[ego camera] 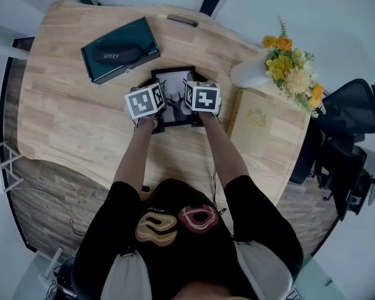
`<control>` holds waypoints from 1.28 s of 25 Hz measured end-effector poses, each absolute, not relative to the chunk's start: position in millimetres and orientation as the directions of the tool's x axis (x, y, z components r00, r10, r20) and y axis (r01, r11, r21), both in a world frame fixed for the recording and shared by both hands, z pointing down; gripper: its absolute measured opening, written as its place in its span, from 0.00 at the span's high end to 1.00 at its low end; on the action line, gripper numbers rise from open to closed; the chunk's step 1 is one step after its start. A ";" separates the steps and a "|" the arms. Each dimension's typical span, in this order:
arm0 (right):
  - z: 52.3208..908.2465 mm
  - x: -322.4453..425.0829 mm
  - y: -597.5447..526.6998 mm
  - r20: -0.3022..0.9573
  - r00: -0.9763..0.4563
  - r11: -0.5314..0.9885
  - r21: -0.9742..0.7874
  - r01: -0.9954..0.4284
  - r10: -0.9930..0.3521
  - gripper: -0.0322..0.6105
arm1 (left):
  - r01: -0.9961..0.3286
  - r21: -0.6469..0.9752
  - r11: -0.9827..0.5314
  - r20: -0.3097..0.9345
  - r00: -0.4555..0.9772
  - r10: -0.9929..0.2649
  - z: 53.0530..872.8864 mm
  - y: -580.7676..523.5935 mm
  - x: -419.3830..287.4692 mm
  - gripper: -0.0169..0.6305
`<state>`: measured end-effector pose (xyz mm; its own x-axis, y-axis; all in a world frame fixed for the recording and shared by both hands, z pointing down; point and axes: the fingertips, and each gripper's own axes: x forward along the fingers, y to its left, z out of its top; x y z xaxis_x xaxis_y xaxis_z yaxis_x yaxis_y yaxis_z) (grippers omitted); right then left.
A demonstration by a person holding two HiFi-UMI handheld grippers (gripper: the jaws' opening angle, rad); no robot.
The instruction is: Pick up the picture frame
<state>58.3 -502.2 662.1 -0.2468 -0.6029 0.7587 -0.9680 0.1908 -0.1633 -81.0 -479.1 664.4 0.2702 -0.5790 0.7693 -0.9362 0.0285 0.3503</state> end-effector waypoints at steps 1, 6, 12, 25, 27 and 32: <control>660.8 58.6 -501.4 0.758 -0.246 0.191 -0.162 -0.968 -0.605 0.83 | -0.937 0.348 0.024 0.768 0.271 -0.581 663.3 -478.5 -80.7 0.85; 649.0 58.9 -502.3 0.741 -0.250 0.192 -0.165 -0.967 -0.623 0.83 | -0.940 0.341 0.004 0.751 0.270 -0.603 652.1 -480.1 -80.7 0.85; 627.8 59.9 -499.9 0.715 -0.264 0.208 -0.168 -0.964 -0.648 0.83 | -0.940 0.341 -0.018 0.725 0.275 -0.631 633.3 -477.1 -79.8 0.85; 562.4 60.6 -477.2 0.620 -0.280 0.249 -0.139 -0.959 -0.733 0.84 | -0.940 0.334 -0.074 0.642 0.284 -0.712 571.2 -456.8 -79.2 0.85; 553.9 59.7 -471.6 0.610 -0.281 0.253 -0.134 -0.958 -0.741 0.84 | -0.941 0.330 -0.079 0.632 0.282 -0.722 562.6 -451.4 -80.2 0.85; 534.0 58.4 -458.1 0.586 -0.282 0.263 -0.120 -0.957 -0.760 0.84 | -0.940 0.328 -0.093 0.607 0.285 -0.742 544.3 -437.6 -81.8 0.85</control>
<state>58.4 -458.1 534.0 -0.2816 -0.7600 0.5858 -0.9575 0.2626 -0.1196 -81.8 -437.6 544.3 0.2848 -0.7421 0.6068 -0.9402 -0.0928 0.3278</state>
